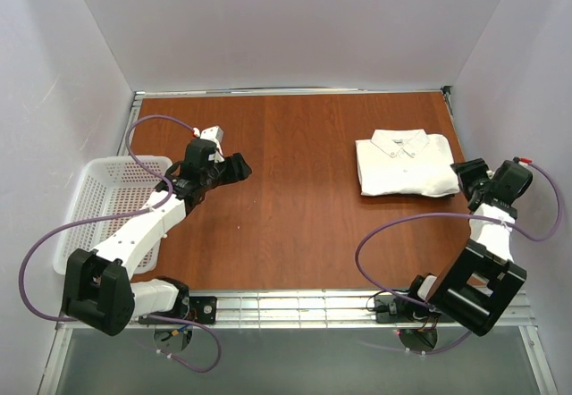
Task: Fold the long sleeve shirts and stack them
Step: Neatly place the folded shirt to the corner
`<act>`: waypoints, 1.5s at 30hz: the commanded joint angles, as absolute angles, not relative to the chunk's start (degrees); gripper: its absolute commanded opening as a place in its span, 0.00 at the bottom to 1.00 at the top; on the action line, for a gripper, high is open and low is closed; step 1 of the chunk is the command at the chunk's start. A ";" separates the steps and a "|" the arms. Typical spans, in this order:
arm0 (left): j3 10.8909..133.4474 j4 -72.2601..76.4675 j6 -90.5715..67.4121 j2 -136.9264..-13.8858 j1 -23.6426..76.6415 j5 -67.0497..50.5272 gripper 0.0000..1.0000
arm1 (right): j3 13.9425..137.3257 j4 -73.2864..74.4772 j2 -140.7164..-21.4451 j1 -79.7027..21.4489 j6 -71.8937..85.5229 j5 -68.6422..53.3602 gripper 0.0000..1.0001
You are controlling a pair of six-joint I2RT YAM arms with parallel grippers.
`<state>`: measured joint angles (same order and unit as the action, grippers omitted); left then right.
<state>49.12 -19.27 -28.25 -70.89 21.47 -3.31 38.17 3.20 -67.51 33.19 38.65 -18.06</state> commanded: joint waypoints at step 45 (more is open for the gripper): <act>48.25 -17.58 -27.69 -70.22 19.86 -2.55 0.79 | 9.84 -44.90 -73.90 12.75 71.36 -5.46 0.94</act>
<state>49.10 -17.91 -27.88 -70.08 20.34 -2.13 10.31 -35.42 -71.29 14.26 66.24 -12.73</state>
